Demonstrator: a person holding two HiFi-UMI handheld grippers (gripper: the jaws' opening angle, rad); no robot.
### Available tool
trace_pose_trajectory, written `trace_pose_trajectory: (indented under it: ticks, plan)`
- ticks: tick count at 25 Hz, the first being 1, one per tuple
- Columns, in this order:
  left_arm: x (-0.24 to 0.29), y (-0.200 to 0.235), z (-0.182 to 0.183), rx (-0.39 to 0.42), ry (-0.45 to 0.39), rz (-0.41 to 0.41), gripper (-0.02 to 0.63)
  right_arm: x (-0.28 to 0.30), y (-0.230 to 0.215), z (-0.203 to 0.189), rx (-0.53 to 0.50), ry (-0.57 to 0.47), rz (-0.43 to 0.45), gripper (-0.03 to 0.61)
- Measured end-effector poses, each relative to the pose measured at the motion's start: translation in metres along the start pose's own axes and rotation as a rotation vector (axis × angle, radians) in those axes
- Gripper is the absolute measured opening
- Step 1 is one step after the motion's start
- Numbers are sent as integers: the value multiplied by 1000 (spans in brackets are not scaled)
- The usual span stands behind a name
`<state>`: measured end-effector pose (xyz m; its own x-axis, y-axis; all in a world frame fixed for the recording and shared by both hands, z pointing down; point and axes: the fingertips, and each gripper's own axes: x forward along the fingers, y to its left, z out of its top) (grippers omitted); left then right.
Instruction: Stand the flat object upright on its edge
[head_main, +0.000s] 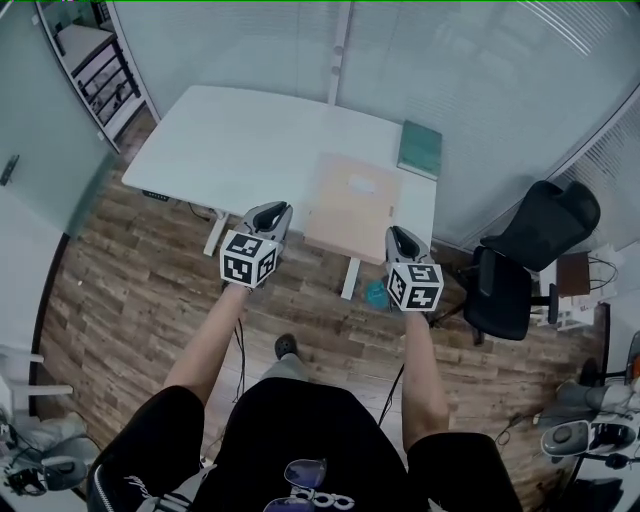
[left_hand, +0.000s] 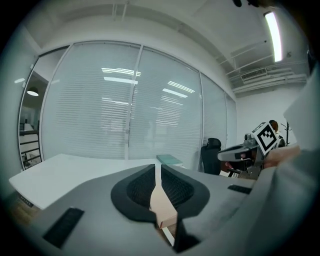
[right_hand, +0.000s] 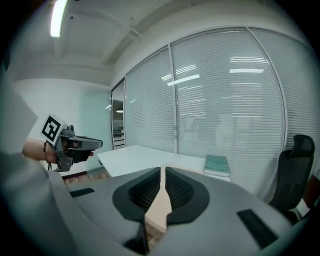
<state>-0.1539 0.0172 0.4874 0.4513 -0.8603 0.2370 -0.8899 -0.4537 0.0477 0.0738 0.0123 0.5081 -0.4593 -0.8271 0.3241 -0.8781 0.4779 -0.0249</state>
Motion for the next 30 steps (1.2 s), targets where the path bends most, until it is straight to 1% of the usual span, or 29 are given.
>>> trace_pose_trajectory:
  ticks: [6,8,9,11,13,16,19,22,30]
  plan:
    - [19,19,-2,-14,10,-53,23,19,0,3,3,14,-43,28]
    - [24,23,-3,-25,11,-76,25,25,0,4,10,19,-50,50]
    - [27,25,-4,-31,14,-91,36,27,1,5,12,21,-51,81]
    - [33,27,-6,-37,28,-122,106,32,2,5,18,25,-53,140]
    - [39,28,-10,-38,46,-148,166,34,3,5,24,22,-57,172]
    - [46,29,-15,-42,65,-184,217,38,5,4,39,16,-57,217]
    - [53,28,-18,-47,78,-216,249,42,5,1,50,28,-55,249]
    - [59,26,-20,-50,91,-240,272,45,3,-5,56,47,-59,261]
    - [80,29,-33,-56,133,-269,293,60,-10,-11,85,49,-66,264]
